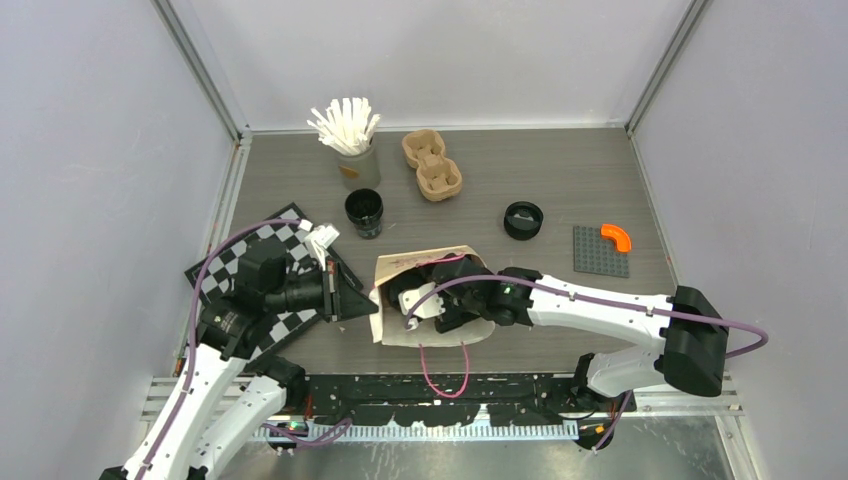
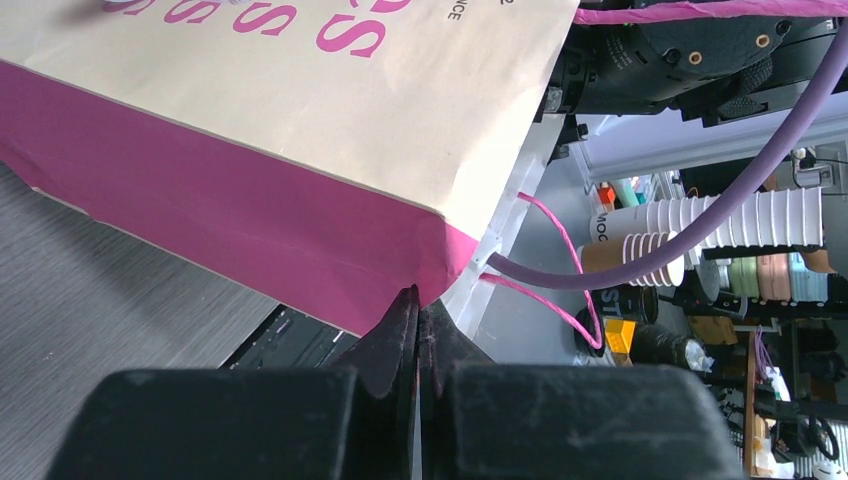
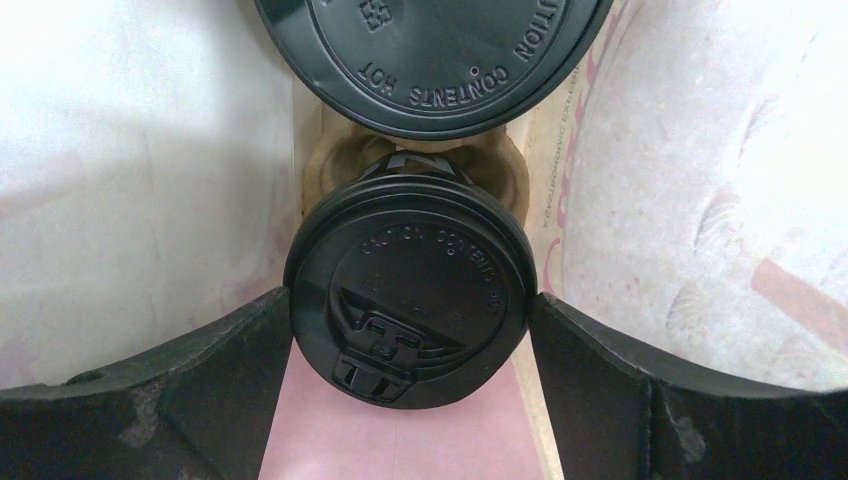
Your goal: Pack the takeout coffee
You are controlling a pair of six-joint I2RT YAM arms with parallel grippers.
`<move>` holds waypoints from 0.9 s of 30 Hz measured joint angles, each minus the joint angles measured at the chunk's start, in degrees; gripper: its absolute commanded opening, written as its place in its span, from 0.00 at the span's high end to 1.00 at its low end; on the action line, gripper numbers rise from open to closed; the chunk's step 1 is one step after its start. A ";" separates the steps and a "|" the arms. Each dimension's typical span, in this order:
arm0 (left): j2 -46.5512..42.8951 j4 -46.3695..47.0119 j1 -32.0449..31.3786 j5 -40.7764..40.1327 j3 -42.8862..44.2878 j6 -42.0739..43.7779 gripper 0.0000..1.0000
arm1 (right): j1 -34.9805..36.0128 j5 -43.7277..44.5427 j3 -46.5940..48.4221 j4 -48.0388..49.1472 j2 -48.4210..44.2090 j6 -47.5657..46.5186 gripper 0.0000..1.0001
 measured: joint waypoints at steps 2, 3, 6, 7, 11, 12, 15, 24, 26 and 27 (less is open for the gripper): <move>0.11 0.00 0.00 0.02 0.02 0.00 1.00 | 0.00 -0.11 0.35 -0.72 0.00 0.04 0.08; 0.17 0.00 0.00 0.04 0.02 0.00 1.00 | 0.00 -0.20 0.55 -1.07 0.00 0.13 0.08; 0.35 0.00 0.00 0.09 0.17 0.00 1.00 | -0.02 -0.50 1.07 -1.90 0.00 0.24 0.07; 0.42 0.02 0.00 0.11 0.26 0.00 1.00 | -0.02 -0.68 1.40 -2.36 0.00 0.33 0.07; 0.59 0.00 0.00 0.15 0.46 0.00 1.00 | -0.15 -1.33 2.38 -3.87 0.00 0.59 0.07; 0.59 0.00 0.00 0.15 0.46 0.00 1.00 | -0.17 -1.46 2.54 -4.11 0.00 0.61 0.07; 0.59 -0.02 0.00 0.17 0.55 0.00 1.00 | -0.28 -2.12 3.34 -5.18 0.00 0.83 0.07; 1.11 -0.02 0.00 0.13 0.96 -0.02 1.00 | -0.26 -3.87 6.36 -8.15 0.52 1.60 0.07; 1.38 -0.04 0.00 0.09 1.20 -0.07 1.00 | -0.28 -4.24 7.13 -8.44 0.92 1.95 0.07; 1.51 -0.02 0.00 0.04 1.38 -0.13 1.00 | -0.28 -4.31 7.30 -8.48 1.05 2.12 0.07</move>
